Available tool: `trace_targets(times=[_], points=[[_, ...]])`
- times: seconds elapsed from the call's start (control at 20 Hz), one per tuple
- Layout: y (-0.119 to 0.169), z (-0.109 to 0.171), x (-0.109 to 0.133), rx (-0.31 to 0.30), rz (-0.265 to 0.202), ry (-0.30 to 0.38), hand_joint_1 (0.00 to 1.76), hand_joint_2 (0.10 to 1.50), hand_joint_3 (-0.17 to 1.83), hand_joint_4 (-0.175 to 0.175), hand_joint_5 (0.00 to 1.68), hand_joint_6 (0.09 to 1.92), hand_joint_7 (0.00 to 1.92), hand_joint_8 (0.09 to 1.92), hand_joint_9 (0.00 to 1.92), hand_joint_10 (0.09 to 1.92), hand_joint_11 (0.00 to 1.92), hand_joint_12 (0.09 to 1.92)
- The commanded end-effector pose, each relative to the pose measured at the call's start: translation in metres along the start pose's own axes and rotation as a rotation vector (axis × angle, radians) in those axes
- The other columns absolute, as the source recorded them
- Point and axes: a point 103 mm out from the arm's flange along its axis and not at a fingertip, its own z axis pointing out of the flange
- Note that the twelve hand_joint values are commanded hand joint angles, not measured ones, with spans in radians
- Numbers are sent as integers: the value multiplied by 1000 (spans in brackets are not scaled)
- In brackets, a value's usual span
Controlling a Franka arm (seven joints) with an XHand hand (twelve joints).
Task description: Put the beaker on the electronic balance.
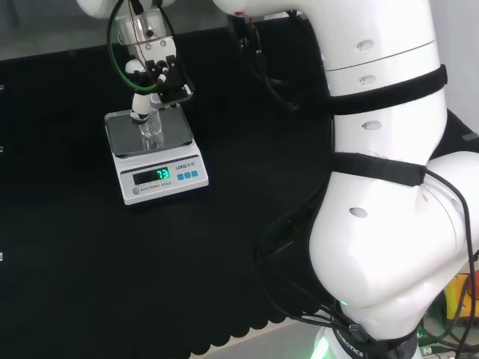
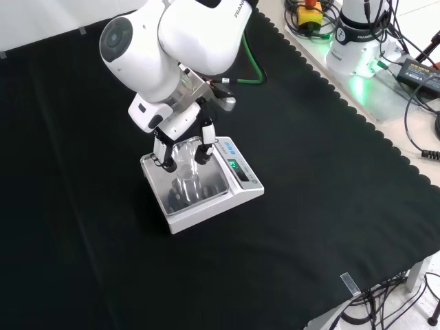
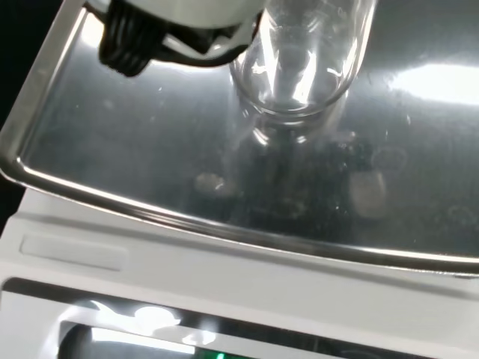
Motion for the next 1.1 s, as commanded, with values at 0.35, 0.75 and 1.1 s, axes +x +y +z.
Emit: trace_targets(times=[0.35,0.75,1.1], points=[[-3,-5,1,-18,18,-42,982,578,662,-121,782,803,902,782,1247,128,1311,754],[-5,-7,4,-39,6,-48,943,568,627,-104,737,835,890,784,1194,163,1227,838],[-7,-14,6,-59,1,-28,767,561,518,-64,483,936,780,824,819,596,940,1103]])
